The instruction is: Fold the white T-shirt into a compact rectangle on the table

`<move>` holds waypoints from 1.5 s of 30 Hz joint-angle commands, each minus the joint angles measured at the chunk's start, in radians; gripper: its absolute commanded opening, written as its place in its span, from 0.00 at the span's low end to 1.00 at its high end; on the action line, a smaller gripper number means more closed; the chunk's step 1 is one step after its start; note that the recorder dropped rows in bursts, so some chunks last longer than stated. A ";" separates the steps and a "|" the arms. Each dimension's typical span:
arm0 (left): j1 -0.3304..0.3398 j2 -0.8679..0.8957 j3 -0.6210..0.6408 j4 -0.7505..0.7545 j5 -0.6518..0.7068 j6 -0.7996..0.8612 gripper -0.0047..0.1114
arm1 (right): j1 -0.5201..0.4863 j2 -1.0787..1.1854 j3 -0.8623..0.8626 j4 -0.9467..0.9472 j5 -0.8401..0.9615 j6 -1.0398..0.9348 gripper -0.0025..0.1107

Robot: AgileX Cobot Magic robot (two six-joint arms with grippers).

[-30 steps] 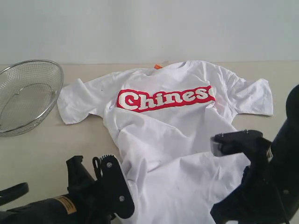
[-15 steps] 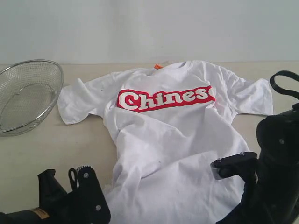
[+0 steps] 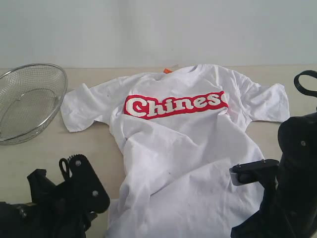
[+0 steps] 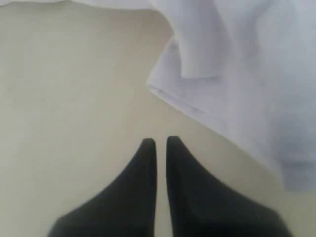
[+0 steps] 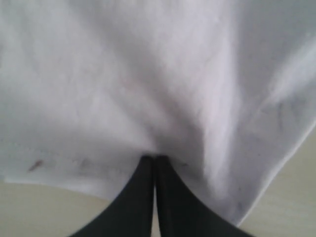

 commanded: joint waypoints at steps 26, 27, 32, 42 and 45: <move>0.681 0.208 -0.202 0.321 0.950 -0.346 0.08 | -0.011 0.021 0.012 -0.002 -0.094 -0.030 0.02; 0.681 0.213 -0.203 0.321 0.952 -0.346 0.08 | -0.011 0.021 0.012 -0.002 -0.097 -0.030 0.02; 0.681 0.240 -0.212 0.318 0.964 -0.355 0.08 | -0.011 0.021 0.012 0.002 -0.109 -0.030 0.02; 0.635 0.294 -0.251 0.312 0.955 -0.383 0.08 | -0.011 0.021 0.012 0.002 -0.113 -0.032 0.02; 0.607 0.313 -0.265 0.312 0.926 -0.400 0.08 | -0.011 0.021 0.012 0.002 -0.113 -0.032 0.02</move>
